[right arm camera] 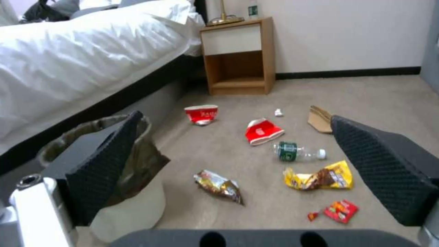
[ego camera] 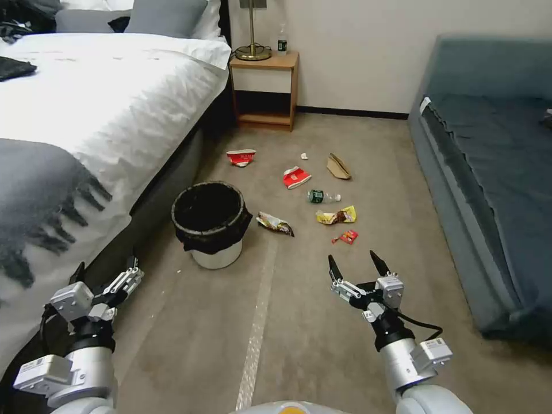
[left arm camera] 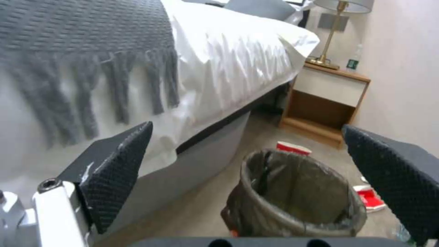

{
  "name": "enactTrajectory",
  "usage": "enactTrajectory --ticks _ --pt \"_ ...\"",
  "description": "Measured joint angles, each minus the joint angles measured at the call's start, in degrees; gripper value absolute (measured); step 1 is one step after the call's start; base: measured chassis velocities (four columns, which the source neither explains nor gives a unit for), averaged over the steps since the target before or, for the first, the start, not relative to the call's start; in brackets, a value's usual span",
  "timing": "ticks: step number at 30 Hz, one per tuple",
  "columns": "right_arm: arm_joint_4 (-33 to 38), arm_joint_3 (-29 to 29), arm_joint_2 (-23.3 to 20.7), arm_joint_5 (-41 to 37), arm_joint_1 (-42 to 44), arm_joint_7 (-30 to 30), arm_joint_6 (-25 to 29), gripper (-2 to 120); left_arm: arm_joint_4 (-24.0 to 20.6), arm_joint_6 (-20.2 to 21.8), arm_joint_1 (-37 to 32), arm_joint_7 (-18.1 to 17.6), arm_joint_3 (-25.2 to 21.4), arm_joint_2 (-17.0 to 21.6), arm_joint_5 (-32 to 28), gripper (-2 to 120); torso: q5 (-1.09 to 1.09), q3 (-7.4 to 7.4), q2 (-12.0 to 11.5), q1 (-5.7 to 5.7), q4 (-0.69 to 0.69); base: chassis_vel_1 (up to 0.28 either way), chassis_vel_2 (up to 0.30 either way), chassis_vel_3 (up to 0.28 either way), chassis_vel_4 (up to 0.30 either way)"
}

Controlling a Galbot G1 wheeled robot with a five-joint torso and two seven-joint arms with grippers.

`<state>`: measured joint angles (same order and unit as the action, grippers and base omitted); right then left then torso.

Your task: Pick up the trash can from the floor.

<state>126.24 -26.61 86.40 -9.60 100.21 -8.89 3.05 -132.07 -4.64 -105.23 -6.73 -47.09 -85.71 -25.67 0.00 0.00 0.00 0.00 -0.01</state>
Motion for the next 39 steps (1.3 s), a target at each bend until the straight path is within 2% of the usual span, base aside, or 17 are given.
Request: enactTrajectory --ticks 22,39 --pt "-0.43 0.04 -0.01 -0.96 -0.49 0.67 -0.69 100 0.46 0.16 0.46 -0.08 0.12 0.36 -0.04 100 0.01 0.00 0.00 0.00 0.01 -0.133 0.131 0.137 -0.139" --pt "-0.34 0.16 -0.18 -1.28 -0.48 0.86 -1.06 100 0.73 1.32 1.00 -0.74 -0.34 0.84 -0.69 100 0.00 0.01 0.00 0.00 0.01 -0.023 0.017 0.018 -0.018"
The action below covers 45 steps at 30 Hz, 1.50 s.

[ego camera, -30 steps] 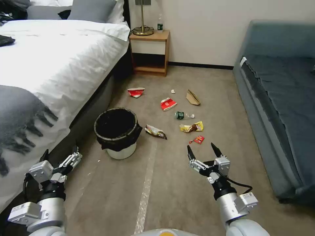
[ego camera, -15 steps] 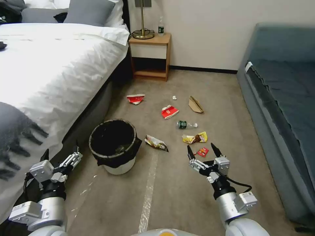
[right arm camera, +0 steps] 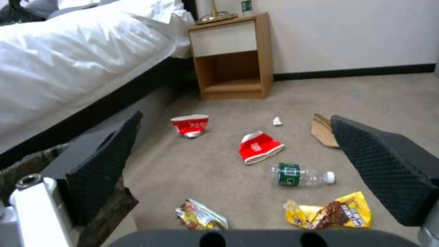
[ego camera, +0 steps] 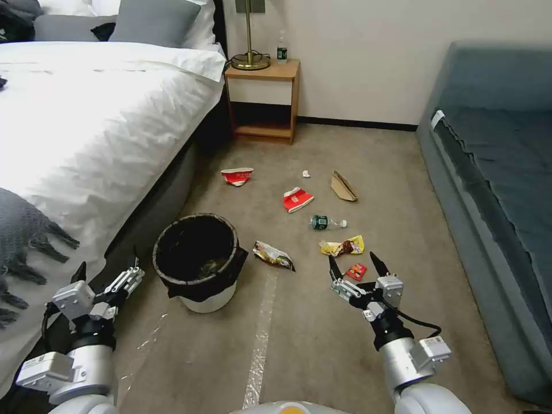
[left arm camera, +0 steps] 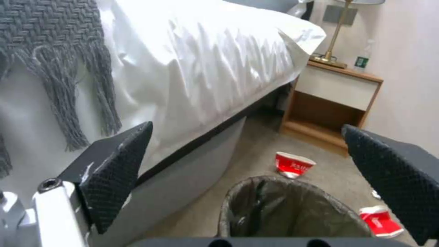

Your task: Pick up the trash can from the floor.

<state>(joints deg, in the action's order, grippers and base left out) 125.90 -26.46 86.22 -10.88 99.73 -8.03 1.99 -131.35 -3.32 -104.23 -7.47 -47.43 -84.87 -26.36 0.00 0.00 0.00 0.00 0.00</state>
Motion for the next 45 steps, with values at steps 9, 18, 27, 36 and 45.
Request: enactTrajectory --ticks 9,18,27,36,45 --pt "-0.20 0.27 -1.64 -1.14 -1.62 -0.07 -0.42 100 0.66 9.81 5.29 -5.47 -1.13 6.63 -7.19 100 -0.02 0.00 0.00 0.00 0.03 0.000 0.000 0.000 0.000" --pt "-3.46 2.97 -5.42 -3.66 -6.52 -1.16 -1.01 100 0.90 20.65 9.94 -11.31 -1.67 11.84 -13.59 100 0.01 0.00 0.00 0.00 0.00 0.000 0.000 0.000 0.000" --pt "-4.17 2.57 -5.37 -4.26 -7.44 -1.37 -0.84 100 10.33 25.08 17.53 -11.92 1.15 17.62 -20.90 100 -0.02 0.00 0.00 0.00 0.00 0.000 0.000 0.000 0.000" --pt "-5.70 2.46 -4.69 -4.23 -8.62 -1.59 -0.57 100 15.80 28.46 22.61 -12.11 2.68 21.22 -24.71 100 0.00 0.00 0.00 0.00 0.00 0.000 0.000 0.000 0.000" --pt "-6.86 2.43 -3.59 -3.90 -9.49 -1.85 -0.03 100 19.73 35.02 27.02 -13.63 5.83 22.69 -27.44 100 0.00 0.00 0.00 0.00 0.00 0.000 0.000 0.000 0.000"
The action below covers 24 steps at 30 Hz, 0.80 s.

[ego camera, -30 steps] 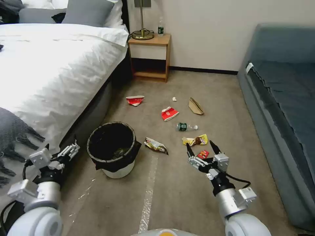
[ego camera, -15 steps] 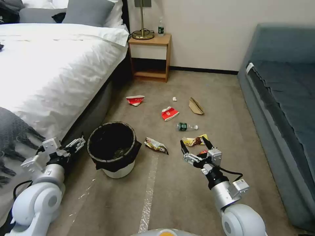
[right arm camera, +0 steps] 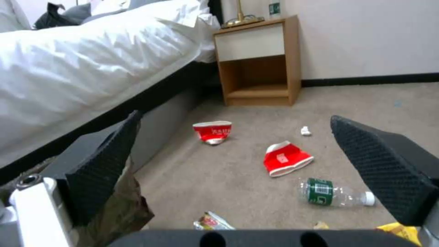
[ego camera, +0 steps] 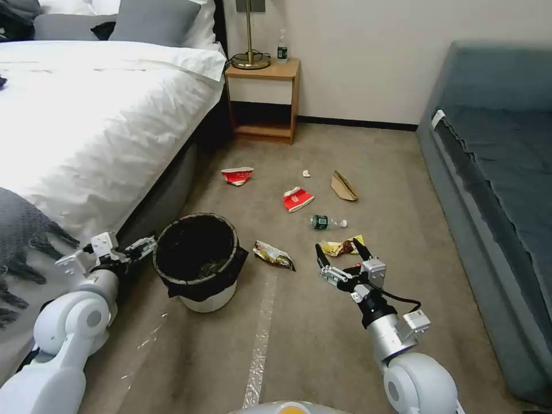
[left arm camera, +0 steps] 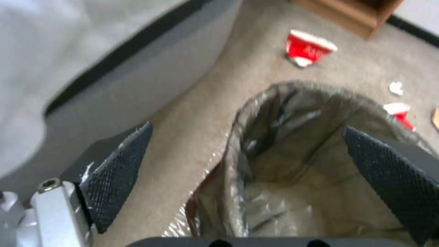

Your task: Pick up the trash can from the floor.

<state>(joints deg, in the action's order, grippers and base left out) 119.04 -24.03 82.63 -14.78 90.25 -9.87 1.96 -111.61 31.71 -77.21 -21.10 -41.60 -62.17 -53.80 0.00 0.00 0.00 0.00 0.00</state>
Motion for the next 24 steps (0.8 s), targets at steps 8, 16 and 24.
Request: enactTrajectory --ticks 8,16,24 --pt "-0.41 -0.46 0.08 0.02 -0.58 -0.11 0.23 100 4.10 0.74 2.16 -0.69 3.11 -0.04 0.06 100 0.00 0.00 0.00 0.00 0.00 0.000 0.000 0.000 0.000" --pt "-0.64 -0.48 0.02 0.03 -0.76 -0.11 0.28 100 9.08 0.69 4.90 -1.27 6.92 -0.69 0.27 95 0.00 0.00 0.00 0.00 0.00 0.000 0.000 0.000 0.000" --pt "-0.73 -0.38 -0.07 0.05 -0.72 -0.12 0.47 100 10.55 0.51 5.62 -1.58 8.17 -1.15 0.35 63 0.01 0.00 0.00 0.00 0.00 0.000 0.000 0.000 0.000"
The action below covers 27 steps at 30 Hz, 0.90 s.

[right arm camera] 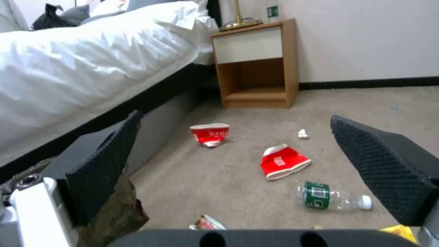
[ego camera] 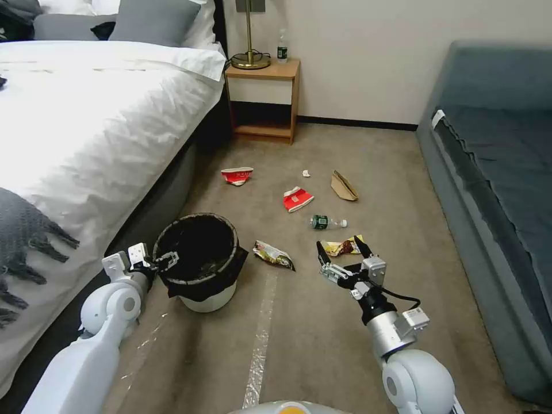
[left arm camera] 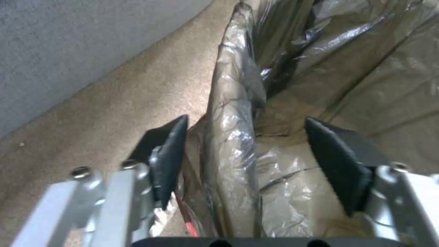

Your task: Pick up the trash can from the floor.

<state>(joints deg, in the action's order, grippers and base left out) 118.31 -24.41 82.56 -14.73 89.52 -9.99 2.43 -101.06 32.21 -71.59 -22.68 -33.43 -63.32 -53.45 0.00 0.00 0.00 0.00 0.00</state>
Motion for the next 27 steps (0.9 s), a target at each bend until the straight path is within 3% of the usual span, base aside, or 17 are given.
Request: enactTrajectory --ticks 13,14,17,27 --pt "-0.18 0.30 0.25 0.00 -0.10 -0.02 0.44 100 -1.04 -0.26 -1.46 0.71 -1.15 0.02 0.21 21 0.00 0.00 0.00 0.00 0.00 0.000 0.000 0.000 0.000" --pt "-0.18 0.33 0.24 0.00 -0.03 -0.02 0.46 100 -1.41 -0.66 -1.95 0.79 -1.65 -0.14 0.22 13 -0.01 0.00 0.00 0.00 -0.01 0.000 0.000 0.000 0.000" --pt "-0.16 0.35 0.15 0.00 -0.02 -0.02 0.46 100 -2.00 -0.95 -2.62 1.02 -2.17 -0.22 0.23 6 0.00 0.00 0.00 0.00 0.00 0.000 0.000 0.000 0.000" --pt "0.09 0.41 0.13 0.05 0.16 -0.07 0.46 100 -2.76 -1.19 -3.06 1.37 -3.03 0.14 0.24 6 0.00 0.00 0.00 0.00 0.00 0.000 0.000 0.000 0.000"
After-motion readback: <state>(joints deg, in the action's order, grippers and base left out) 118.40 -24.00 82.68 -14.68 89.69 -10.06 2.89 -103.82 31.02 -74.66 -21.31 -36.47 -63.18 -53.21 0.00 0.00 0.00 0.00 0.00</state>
